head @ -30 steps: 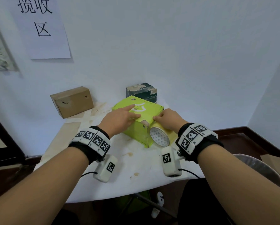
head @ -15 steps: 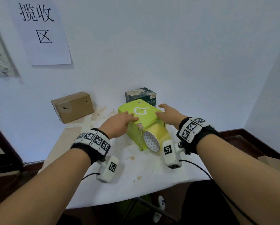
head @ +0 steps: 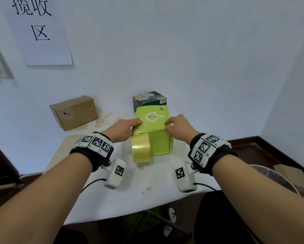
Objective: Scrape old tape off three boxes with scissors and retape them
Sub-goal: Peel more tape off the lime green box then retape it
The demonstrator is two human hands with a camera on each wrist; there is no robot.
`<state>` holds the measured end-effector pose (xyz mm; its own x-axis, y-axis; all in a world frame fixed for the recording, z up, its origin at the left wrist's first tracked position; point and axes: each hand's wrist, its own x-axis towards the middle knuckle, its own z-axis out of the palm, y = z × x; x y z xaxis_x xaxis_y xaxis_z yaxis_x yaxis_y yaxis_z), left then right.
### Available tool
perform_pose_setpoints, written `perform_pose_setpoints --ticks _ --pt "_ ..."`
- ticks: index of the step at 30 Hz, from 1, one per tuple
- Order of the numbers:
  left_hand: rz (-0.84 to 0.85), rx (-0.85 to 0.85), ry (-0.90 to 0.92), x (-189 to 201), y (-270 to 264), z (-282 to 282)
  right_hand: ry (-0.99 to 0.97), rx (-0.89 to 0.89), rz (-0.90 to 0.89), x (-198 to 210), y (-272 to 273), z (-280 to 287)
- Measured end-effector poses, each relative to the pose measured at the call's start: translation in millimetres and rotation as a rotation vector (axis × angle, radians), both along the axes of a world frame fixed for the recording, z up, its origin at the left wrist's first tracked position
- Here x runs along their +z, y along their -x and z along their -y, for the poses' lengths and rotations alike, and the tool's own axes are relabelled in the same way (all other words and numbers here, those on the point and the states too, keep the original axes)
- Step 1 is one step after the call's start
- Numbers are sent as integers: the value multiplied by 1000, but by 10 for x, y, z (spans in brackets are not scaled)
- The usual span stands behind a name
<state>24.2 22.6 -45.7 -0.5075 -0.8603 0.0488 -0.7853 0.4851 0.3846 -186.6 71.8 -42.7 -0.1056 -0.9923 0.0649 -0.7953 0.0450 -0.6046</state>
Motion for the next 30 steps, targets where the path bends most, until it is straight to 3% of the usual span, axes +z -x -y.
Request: perform_pose_setpoints --ticks 2,5,8,11,18,25,28,30 --pt "-87 26 -36 -5 14 -58 42 59 -59 29 -67 0" --pt "-400 203 -28 -9 -40 -100 77 211 -59 108 -228 10" --pt "-662 339 -196 -34 -122 -170 11 341 -97 121 -368 83" --pt "-659 259 -422 -122 -130 -239 -63 367 -115 68 -407 150" --pt "-690 173 -564 -140 -159 -94 -83 378 -174 -37 -394 189" --pt "-677 182 -526 -88 -152 -83 -58 374 -283 -35 -401 211" --pt "-661 324 -401 -66 -141 -175 -46 368 -294 -72 -409 163" --pt "-644 400 -419 -35 -139 -271 -23 358 -306 -92 -421 144"
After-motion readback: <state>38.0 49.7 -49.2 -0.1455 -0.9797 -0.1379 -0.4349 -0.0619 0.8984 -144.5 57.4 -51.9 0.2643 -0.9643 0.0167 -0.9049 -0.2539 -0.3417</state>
